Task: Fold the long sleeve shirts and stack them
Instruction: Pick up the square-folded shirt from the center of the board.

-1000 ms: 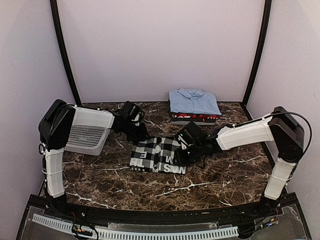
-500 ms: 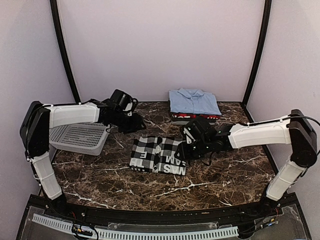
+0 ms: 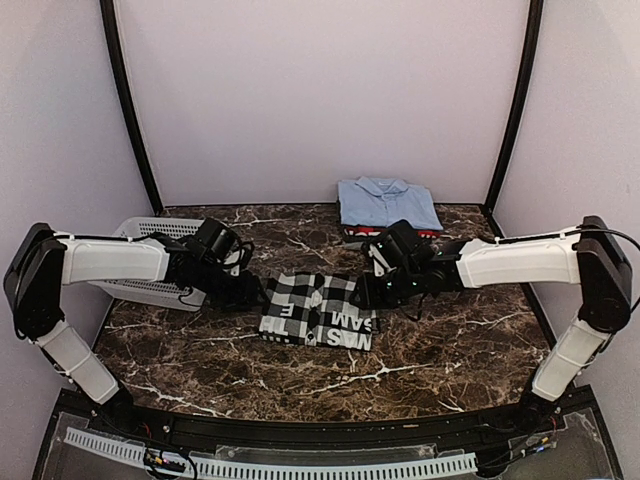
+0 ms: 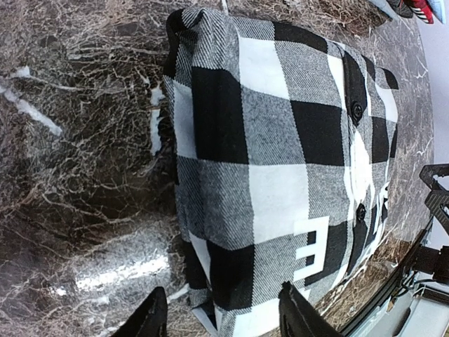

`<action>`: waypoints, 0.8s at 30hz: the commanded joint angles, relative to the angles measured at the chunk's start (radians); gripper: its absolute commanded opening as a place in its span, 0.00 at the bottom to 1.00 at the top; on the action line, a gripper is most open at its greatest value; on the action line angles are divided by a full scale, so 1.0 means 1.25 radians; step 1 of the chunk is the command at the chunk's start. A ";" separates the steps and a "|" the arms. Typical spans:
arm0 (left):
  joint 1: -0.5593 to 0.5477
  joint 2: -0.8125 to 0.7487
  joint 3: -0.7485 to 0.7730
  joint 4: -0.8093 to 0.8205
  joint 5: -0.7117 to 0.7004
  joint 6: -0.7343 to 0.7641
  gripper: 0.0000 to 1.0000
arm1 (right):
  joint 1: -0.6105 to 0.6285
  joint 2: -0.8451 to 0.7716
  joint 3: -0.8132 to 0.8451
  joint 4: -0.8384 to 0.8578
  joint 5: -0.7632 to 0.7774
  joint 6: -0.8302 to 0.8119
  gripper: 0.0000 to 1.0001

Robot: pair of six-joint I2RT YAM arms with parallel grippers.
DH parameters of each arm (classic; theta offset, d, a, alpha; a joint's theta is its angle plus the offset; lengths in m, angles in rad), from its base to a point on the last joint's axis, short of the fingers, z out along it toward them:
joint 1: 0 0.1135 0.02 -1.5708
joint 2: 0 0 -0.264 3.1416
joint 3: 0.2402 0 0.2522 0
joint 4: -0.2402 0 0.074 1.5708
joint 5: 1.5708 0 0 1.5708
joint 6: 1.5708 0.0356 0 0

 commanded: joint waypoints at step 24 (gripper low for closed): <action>-0.066 0.165 -0.017 0.105 -0.067 -0.064 0.37 | -0.011 -0.070 -0.065 0.021 0.018 0.010 0.42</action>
